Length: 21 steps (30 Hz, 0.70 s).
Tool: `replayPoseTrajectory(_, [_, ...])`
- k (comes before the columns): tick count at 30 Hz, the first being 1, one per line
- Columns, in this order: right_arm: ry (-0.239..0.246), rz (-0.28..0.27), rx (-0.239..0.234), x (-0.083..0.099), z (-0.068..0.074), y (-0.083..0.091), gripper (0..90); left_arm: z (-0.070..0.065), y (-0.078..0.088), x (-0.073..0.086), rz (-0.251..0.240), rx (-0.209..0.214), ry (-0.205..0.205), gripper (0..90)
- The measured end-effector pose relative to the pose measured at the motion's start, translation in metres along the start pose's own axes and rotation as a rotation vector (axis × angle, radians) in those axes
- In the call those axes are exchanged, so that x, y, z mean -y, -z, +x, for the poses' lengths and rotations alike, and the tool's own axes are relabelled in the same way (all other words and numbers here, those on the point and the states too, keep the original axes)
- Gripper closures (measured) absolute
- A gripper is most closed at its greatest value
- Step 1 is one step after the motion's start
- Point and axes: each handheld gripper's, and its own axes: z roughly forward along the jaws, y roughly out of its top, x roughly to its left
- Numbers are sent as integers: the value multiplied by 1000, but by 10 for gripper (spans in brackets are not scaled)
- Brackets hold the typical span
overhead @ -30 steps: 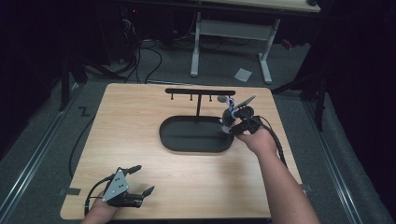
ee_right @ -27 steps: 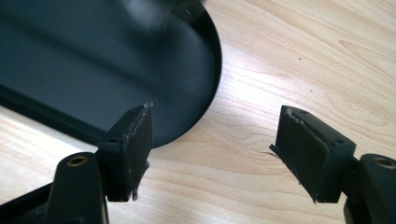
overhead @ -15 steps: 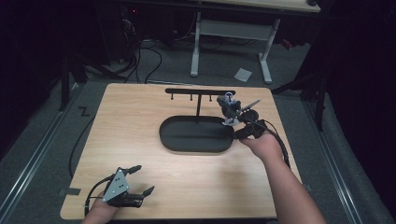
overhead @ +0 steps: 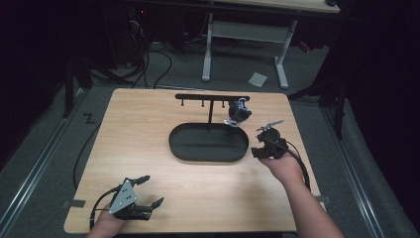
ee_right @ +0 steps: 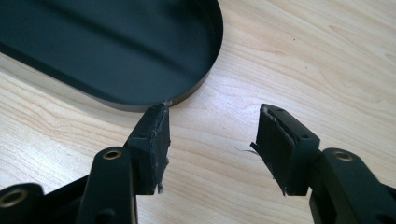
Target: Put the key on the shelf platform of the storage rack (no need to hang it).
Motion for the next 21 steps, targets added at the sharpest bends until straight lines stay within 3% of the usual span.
replayPoseTrajectory(5, [9, -53, -9, 17, 3, -3, 443, 0, 0, 0, 0, -1, -1, 150])
replayPoseTrajectory(12, [21, -140, -1, 45, 11, -9, 364, 0, 0, 0, 1, -3, 1, 150])
replayPoseTrajectory(16, [-6, -216, -31, 66, 16, -11, 318, 1, 0, 0, 1, -3, 6, 150])
replayPoseTrajectory(21, [-5, -278, -55, 85, 23, -15, 287, 1, 0, 0, 2, -6, 6, 151])
